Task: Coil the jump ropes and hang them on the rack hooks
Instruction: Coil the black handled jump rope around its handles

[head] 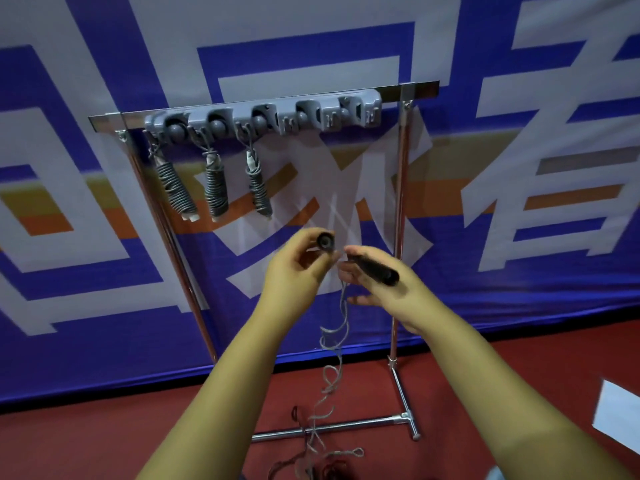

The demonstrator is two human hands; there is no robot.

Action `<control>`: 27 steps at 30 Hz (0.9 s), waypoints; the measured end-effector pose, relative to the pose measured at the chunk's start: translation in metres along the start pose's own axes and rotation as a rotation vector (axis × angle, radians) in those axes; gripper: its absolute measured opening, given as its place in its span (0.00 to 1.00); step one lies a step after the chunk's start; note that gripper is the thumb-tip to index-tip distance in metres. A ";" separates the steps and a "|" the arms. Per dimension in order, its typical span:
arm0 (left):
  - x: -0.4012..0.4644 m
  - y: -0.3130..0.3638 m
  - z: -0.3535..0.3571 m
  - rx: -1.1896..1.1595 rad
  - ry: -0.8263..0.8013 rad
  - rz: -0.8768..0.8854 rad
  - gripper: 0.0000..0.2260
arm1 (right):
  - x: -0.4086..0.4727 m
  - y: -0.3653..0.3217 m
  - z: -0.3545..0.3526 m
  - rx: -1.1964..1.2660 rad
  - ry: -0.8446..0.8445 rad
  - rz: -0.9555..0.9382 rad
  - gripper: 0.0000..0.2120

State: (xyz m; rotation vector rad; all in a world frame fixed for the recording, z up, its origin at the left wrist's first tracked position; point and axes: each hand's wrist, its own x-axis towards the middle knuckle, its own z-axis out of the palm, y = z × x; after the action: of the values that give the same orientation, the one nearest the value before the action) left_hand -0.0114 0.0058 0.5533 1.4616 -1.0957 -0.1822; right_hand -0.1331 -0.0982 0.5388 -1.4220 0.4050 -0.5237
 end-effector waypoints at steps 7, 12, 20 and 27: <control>-0.013 -0.006 0.009 0.008 -0.052 0.215 0.18 | -0.009 0.004 0.004 0.422 -0.117 -0.082 0.22; -0.014 -0.010 0.014 0.214 -0.106 0.372 0.17 | -0.008 0.000 0.002 0.506 -0.087 -0.020 0.20; -0.009 -0.010 0.008 0.196 -0.261 0.171 0.20 | -0.004 0.001 -0.008 0.286 -0.016 -0.074 0.24; 0.020 -0.013 -0.004 -0.033 -0.177 -0.032 0.29 | -0.007 0.002 -0.019 0.123 -0.204 -0.110 0.39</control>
State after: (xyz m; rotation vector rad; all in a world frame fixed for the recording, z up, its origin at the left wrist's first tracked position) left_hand 0.0088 -0.0079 0.5527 1.4550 -1.2060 -0.3562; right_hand -0.1493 -0.1097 0.5342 -1.3686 0.1292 -0.4784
